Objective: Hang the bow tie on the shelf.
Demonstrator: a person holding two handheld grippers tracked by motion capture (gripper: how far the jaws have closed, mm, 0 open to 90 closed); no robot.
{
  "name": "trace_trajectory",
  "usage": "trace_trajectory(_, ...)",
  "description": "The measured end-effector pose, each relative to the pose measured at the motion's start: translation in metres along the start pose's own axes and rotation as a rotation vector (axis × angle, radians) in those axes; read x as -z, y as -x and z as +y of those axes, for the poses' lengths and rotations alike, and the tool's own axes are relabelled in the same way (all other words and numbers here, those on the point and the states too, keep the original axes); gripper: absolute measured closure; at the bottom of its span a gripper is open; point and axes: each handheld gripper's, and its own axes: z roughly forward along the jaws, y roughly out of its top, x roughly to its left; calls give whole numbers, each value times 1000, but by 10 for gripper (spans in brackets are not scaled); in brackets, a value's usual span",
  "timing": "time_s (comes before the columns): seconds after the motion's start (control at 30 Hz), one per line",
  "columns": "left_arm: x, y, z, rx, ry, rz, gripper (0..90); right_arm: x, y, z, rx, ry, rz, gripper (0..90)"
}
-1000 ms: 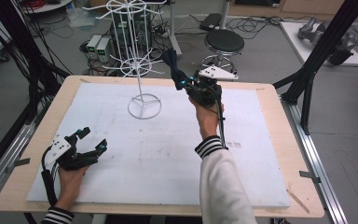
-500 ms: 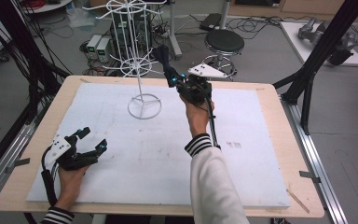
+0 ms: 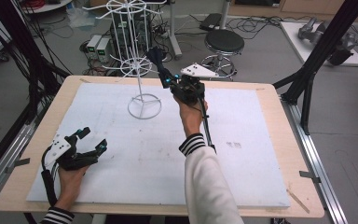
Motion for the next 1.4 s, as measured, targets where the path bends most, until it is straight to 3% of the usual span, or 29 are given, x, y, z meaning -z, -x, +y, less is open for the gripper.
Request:
trace_trajectory(1.03, 1, 0, 0, -6, 4, 0, 143, -20, -6, -16, 19, -90, 54, 850)
trace_trajectory(1.3, 1, 0, 0, -5, 4, 0, 143, -21, -6, -18, 37, -131, 41, 818)
trace_trajectory(1.4, 0, 0, 0, 0, 0, 1, 143, -19, -7, -19, 51, -141, 34, 746)
